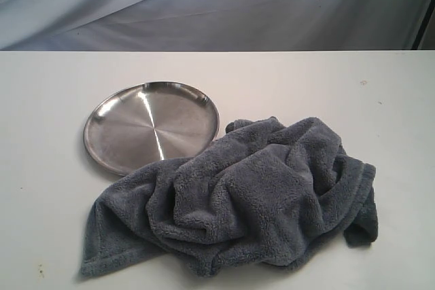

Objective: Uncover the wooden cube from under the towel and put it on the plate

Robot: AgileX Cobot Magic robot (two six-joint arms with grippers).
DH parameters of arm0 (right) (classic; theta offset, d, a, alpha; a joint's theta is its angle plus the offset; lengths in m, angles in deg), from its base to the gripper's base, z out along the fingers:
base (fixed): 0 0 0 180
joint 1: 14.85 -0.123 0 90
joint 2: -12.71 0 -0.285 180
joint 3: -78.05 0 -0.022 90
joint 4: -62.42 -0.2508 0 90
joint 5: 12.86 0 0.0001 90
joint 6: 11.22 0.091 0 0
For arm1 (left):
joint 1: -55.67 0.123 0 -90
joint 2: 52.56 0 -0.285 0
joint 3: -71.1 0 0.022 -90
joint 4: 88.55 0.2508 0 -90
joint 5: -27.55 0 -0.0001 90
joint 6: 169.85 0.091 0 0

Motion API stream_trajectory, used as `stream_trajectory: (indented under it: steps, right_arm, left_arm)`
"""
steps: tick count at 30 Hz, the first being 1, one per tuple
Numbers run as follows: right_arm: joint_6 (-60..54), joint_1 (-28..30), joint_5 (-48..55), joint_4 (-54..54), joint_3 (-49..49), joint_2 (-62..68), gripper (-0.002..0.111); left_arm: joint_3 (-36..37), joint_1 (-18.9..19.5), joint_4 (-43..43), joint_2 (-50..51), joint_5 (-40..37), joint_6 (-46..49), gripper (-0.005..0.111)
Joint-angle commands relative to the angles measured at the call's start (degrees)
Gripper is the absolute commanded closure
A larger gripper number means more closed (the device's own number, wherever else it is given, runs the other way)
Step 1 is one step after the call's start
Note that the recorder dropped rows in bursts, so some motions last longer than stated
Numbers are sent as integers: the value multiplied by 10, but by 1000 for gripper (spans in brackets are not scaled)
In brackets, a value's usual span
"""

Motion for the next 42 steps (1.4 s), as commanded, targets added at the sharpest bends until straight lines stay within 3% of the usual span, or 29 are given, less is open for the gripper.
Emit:
stream_trajectory:
  steps: [1, 12, 18, 22, 26, 32, 42]
  right_arm:
    - [-1, 4, -72, -11, -2, -2, 108]
    - [-30, 4, -69, 10, 141, -2, 108]
    - [-79, 4, 26, 31, 246, -2, 108]
    - [-79, 3, 172, 64, 326, 5, 108]
    - [-61, -29, 323, 64, 396, 102, 108]
    - [-53, -90, 449, 49, 413, 248, 108]
    - [-57, -150, 516, 6, 413, 424, 108]
  left_arm:
    - [3, 0, 0, -1, 1, 0, 105]
    - [3, 0, 0, -1, 1, -2, 105]
    - [3, 0, 0, -1, 1, -2, 105]
    - [3, 0, 0, -1, 1, 0, 105]
    - [3, 0, 0, -1, 1, 0, 105]
    - [3, 0, 0, -1, 1, -2, 105]
    - [3, 0, 0, -1, 1, -1, 105]
